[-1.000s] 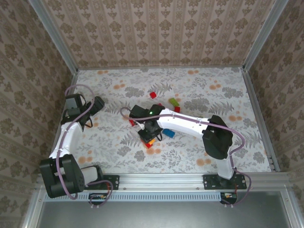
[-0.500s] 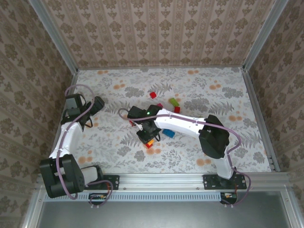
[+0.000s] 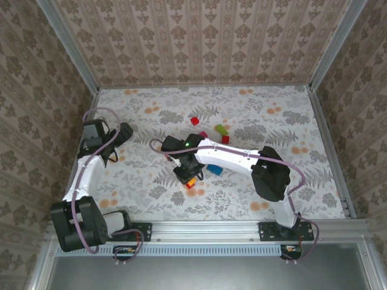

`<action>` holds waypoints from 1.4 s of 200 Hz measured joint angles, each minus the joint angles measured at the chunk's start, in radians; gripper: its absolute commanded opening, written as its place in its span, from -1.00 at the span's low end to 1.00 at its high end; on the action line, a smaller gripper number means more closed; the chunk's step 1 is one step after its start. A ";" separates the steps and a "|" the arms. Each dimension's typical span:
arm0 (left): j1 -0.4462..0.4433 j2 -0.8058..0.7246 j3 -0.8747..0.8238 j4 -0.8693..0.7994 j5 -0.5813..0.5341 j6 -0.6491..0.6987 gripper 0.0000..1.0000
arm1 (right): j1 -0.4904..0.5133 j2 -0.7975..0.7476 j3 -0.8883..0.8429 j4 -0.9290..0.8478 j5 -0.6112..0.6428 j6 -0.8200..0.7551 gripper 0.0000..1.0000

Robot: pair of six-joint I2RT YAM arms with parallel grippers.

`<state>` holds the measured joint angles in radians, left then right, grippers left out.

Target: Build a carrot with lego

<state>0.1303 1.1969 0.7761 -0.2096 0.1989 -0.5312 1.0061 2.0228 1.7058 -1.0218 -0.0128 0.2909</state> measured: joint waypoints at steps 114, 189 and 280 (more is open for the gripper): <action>-0.001 0.000 0.000 0.000 0.000 0.000 0.97 | 0.003 0.006 0.003 0.001 -0.011 0.019 -0.28; -0.001 0.000 0.000 0.000 0.000 0.000 0.98 | 0.018 0.010 0.003 0.012 -0.019 0.034 -0.29; -0.001 0.000 0.000 0.000 0.000 0.000 0.98 | 0.034 0.037 0.032 -0.012 0.016 0.034 -0.31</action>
<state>0.1295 1.1969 0.7761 -0.2096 0.1989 -0.5316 1.0401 2.0598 1.7382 -1.0336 0.0036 0.3244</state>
